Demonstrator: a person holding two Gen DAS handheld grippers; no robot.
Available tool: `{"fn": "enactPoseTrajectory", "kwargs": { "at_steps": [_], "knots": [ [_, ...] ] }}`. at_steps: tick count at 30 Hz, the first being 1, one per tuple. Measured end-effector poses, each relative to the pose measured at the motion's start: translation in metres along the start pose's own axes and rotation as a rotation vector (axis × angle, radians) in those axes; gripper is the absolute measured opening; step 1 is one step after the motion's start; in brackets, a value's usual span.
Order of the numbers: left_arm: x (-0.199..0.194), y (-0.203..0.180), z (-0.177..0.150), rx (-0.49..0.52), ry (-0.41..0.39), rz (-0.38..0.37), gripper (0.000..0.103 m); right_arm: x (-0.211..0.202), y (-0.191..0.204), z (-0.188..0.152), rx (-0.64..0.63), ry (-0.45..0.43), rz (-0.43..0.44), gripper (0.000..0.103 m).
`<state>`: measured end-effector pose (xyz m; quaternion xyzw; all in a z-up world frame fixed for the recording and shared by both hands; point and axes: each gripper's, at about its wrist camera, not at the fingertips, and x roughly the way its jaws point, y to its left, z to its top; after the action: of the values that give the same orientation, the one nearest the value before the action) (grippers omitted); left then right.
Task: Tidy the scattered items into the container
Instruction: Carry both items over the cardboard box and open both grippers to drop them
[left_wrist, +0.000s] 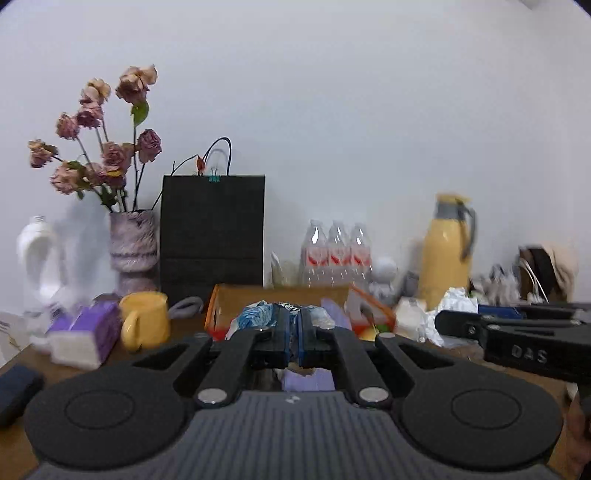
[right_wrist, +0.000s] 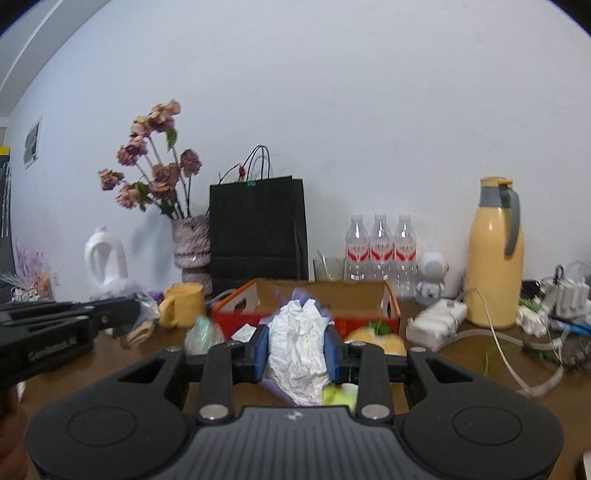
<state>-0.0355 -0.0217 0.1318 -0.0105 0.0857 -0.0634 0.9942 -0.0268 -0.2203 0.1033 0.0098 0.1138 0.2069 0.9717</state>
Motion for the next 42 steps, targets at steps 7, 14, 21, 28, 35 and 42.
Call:
{"fn": "enactPoseTrajectory", "kwargs": {
  "at_steps": [7, 14, 21, 28, 35, 42],
  "knots": [
    [0.146, 0.021, 0.113, -0.05, 0.0, 0.041, 0.005, 0.132, -0.028, 0.118, 0.006, -0.004, 0.034, 0.03],
    [0.243, 0.043, 0.156, -0.065, 0.067, 0.103, 0.005, 0.242, -0.05, 0.175, 0.025, 0.069, -0.004, 0.03],
    [0.332, 0.069, 0.154, -0.065, 0.201, 0.127, 0.005, 0.329, -0.073, 0.181, 0.07, 0.178, -0.024, 0.029],
    [0.428, 0.102, 0.132, -0.162, 0.673, -0.078, 0.005, 0.426, -0.096, 0.168, 0.095, 0.612, 0.093, 0.028],
    [0.478, 0.101, 0.085, -0.056, 0.927, 0.048, 0.005, 0.49, -0.094, 0.128, -0.002, 0.951, 0.033, 0.026],
    [0.51, 0.095, 0.039, -0.105, 1.054, 0.064, 0.005, 0.532, -0.102, 0.074, 0.048, 1.054, -0.031, 0.026]
  ]
}}
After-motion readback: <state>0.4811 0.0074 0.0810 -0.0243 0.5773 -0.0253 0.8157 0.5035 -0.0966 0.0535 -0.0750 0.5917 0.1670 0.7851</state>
